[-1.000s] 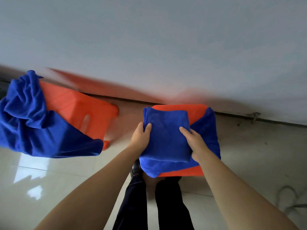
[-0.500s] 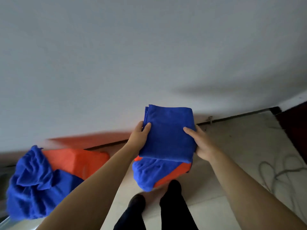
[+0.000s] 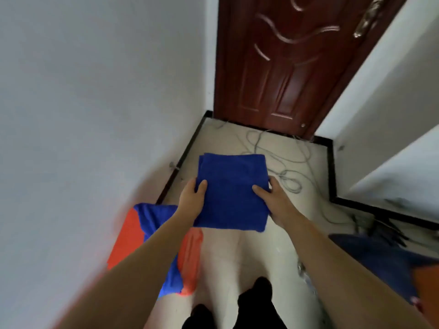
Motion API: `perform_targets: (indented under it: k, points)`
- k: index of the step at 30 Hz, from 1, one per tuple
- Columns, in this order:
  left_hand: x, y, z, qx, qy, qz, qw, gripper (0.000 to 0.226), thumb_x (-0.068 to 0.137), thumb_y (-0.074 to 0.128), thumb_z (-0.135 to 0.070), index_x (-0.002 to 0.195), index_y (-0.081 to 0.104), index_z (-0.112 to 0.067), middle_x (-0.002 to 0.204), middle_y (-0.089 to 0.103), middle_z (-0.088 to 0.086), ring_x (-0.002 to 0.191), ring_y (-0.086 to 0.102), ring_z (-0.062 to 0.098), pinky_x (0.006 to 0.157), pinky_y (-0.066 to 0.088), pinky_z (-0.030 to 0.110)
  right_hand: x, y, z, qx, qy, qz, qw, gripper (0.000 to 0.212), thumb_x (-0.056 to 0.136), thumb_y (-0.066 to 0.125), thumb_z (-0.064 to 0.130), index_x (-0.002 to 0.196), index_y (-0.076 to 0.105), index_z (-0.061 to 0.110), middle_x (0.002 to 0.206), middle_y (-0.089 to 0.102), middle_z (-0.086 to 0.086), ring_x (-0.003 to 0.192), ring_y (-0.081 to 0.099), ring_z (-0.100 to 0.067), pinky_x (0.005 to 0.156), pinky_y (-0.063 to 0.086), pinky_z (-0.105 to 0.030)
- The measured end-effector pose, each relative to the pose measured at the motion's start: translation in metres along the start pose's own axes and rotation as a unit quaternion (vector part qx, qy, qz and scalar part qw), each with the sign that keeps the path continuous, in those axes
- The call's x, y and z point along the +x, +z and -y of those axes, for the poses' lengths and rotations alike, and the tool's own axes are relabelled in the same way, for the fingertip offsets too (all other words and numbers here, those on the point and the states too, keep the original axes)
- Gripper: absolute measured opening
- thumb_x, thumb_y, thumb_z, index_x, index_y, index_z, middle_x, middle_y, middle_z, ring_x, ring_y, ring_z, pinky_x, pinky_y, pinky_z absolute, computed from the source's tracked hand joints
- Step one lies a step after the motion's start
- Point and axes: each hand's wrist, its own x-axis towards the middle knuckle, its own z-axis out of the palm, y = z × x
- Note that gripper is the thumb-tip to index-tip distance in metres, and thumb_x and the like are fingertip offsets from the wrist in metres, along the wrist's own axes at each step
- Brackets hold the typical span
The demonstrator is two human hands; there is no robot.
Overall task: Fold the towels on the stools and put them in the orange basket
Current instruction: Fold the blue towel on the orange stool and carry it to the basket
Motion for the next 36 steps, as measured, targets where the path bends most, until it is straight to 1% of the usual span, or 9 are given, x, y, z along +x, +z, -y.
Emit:
perform_targets:
  k: [4,8,15,19,23,26,28,32,36]
  points:
    - [-0.025,0.074,-0.035,0.010,0.036,0.103,0.994,0.026,0.100,0.038,-0.035,0.113,0.049,-0.016,0.104,0.058,-0.001,0.088,0.057,0.013,0.072,0.047,0.026,-0.046,-0.080,-0.001,0.037,-0.024,-0.106,0.993,0.041,0.088,0.065,0.022,0.125,0.046,0.024,0.121,0.059,0.001,0.106,0.062,-0.024,0.087,0.054,-0.045]
    - [-0.054,0.146,-0.059,0.037,0.053,0.174,0.983,0.023,0.099,0.039,-0.036,0.105,0.049,-0.016,0.108,0.061,0.009,0.099,0.061,0.028,0.088,0.052,0.046,-0.096,-0.151,-0.013,0.051,-0.037,-0.195,0.979,0.042,0.087,0.066,0.024,0.124,0.048,0.022,0.121,0.060,-0.002,0.107,0.061,-0.026,0.092,0.052,-0.049]
    - [-0.130,0.294,-0.088,0.096,0.105,0.270,0.952,0.026,0.099,0.039,-0.034,0.114,0.052,-0.016,0.110,0.061,0.005,0.096,0.060,0.022,0.084,0.050,0.039,-0.185,-0.291,-0.044,0.081,-0.064,-0.287,0.952,0.031,0.089,0.063,0.019,0.117,0.049,0.017,0.120,0.060,-0.007,0.107,0.060,-0.028,0.094,0.049,-0.051]
    - [-0.176,0.385,-0.100,0.104,0.119,0.309,0.938,0.025,0.099,0.041,-0.035,0.113,0.053,-0.017,0.114,0.062,0.007,0.099,0.061,0.025,0.092,0.050,0.046,-0.231,-0.381,-0.058,0.092,-0.074,-0.315,0.942,0.019,0.090,0.062,0.017,0.105,0.053,0.024,0.116,0.062,-0.006,0.104,0.062,-0.028,0.093,0.050,-0.050]
    - [-0.223,0.482,-0.112,0.109,0.118,0.366,0.917,0.032,0.100,0.041,-0.034,0.125,0.050,-0.017,0.121,0.060,0.006,0.102,0.061,0.024,0.091,0.050,0.042,-0.276,-0.469,-0.074,0.124,-0.075,-0.356,0.923,0.030,0.090,0.062,0.017,0.118,0.050,0.019,0.117,0.061,-0.002,0.105,0.062,-0.026,0.092,0.051,-0.048]
    - [-0.247,0.544,-0.119,0.102,0.091,0.397,0.908,0.031,0.100,0.042,-0.031,0.125,0.049,-0.015,0.113,0.058,0.000,0.085,0.060,0.011,0.071,0.050,0.024,-0.291,-0.523,-0.091,0.137,-0.055,-0.389,0.909,0.028,0.091,0.061,0.018,0.117,0.051,0.019,0.117,0.061,-0.003,0.104,0.062,-0.026,0.091,0.051,-0.049]
    - [-0.251,0.582,-0.121,0.114,0.071,0.413,0.901,0.029,0.099,0.046,-0.028,0.124,0.051,-0.014,0.110,0.060,0.000,0.083,0.060,0.012,0.071,0.052,0.026,-0.292,-0.550,-0.105,0.152,-0.042,-0.414,0.896,0.027,0.091,0.060,0.017,0.116,0.051,0.019,0.116,0.061,-0.004,0.103,0.062,-0.026,0.092,0.051,-0.050]
    - [-0.240,0.663,-0.120,0.216,0.070,0.465,0.855,0.027,0.090,0.056,-0.024,0.117,0.056,-0.019,0.112,0.063,0.002,0.100,0.060,0.022,0.093,0.049,0.040,-0.282,-0.594,-0.140,0.217,-0.023,-0.487,0.846,0.022,0.092,0.057,0.013,0.112,0.049,0.018,0.109,0.061,-0.005,0.092,0.061,-0.020,0.079,0.052,-0.038]
    - [-0.224,0.755,-0.099,0.366,0.136,0.516,0.763,0.033,0.092,0.053,-0.022,0.122,0.052,-0.011,0.119,0.058,0.006,0.110,0.055,0.025,0.088,0.043,0.033,-0.260,-0.632,-0.189,0.309,0.041,-0.535,0.785,0.026,0.092,0.057,0.013,0.116,0.050,0.018,0.119,0.060,-0.010,0.103,0.060,-0.028,0.088,0.051,-0.046]
